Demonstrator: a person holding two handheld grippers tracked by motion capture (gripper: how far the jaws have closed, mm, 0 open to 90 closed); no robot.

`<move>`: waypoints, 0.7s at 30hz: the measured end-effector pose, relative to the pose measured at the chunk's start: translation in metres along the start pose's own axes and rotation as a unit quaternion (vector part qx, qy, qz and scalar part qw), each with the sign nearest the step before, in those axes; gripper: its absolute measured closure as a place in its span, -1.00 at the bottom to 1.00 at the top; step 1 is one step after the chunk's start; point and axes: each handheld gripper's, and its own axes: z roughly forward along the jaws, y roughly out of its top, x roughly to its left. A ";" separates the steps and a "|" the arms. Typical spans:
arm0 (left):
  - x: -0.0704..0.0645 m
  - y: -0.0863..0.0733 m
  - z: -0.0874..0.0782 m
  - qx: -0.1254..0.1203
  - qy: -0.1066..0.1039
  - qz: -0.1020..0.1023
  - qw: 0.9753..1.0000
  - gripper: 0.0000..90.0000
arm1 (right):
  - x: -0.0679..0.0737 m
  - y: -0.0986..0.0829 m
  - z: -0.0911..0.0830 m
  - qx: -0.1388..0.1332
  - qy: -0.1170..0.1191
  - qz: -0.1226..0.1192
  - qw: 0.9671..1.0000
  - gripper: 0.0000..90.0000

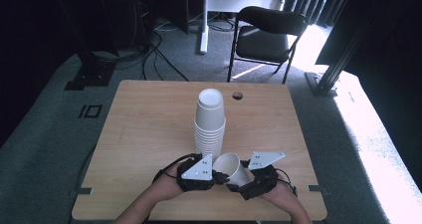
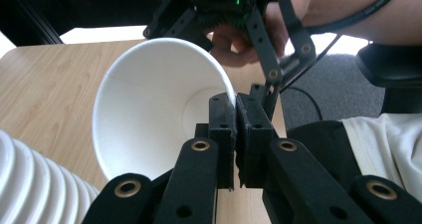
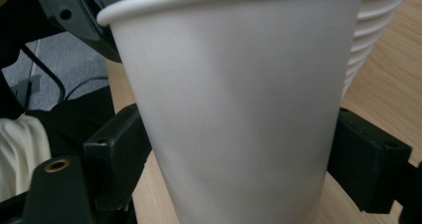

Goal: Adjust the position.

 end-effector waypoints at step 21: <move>0.004 0.003 0.007 -0.055 0.006 -0.046 0.997 0.89 | -0.007 -0.007 0.004 -0.054 0.011 0.026 0.998 -0.59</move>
